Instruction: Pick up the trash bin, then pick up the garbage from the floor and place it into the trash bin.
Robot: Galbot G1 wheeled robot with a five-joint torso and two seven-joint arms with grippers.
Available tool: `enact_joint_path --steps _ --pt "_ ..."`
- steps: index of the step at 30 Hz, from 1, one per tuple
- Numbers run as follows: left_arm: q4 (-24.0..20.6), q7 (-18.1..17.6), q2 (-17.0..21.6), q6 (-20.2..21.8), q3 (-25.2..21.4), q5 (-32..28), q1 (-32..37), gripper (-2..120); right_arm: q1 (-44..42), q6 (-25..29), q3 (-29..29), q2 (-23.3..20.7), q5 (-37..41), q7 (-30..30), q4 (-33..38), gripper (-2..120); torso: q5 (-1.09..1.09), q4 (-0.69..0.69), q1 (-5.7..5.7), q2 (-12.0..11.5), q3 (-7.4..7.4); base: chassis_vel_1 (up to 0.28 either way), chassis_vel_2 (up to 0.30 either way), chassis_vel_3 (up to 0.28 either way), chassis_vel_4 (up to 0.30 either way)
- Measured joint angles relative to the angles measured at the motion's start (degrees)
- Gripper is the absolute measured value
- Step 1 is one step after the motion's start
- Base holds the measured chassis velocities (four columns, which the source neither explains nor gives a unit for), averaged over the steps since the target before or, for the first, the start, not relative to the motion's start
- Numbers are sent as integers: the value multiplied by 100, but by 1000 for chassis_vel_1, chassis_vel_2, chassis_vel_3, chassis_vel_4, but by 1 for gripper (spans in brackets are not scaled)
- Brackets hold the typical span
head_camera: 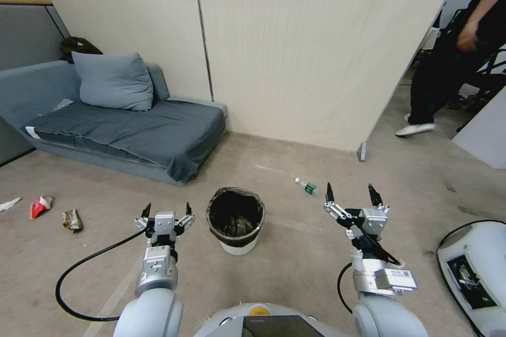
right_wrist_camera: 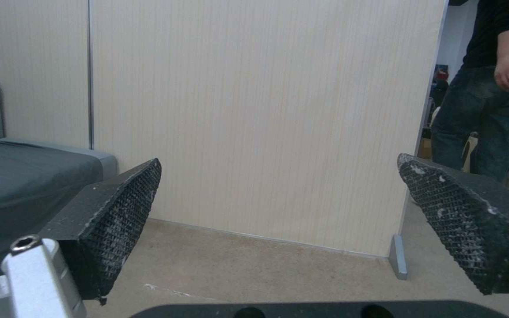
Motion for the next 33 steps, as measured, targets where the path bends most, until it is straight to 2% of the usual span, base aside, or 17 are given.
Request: enact_joint_path --steps 27,30,33 --pt "0 12 39 1 17 8 3 100 -41 -81 -30 0 -159 97 20 100 0 0 0 0 0 0 0 0 0" --pt "0 11 50 29 17 -67 -5 100 -39 -92 -30 0 -163 105 22 100 0 0 0 0 0 0 0 0 0" --pt "0 -5 90 167 19 -452 -45 100 -36 -93 -29 0 -169 109 24 100 0 0 0 0 0 0 0 0 0"
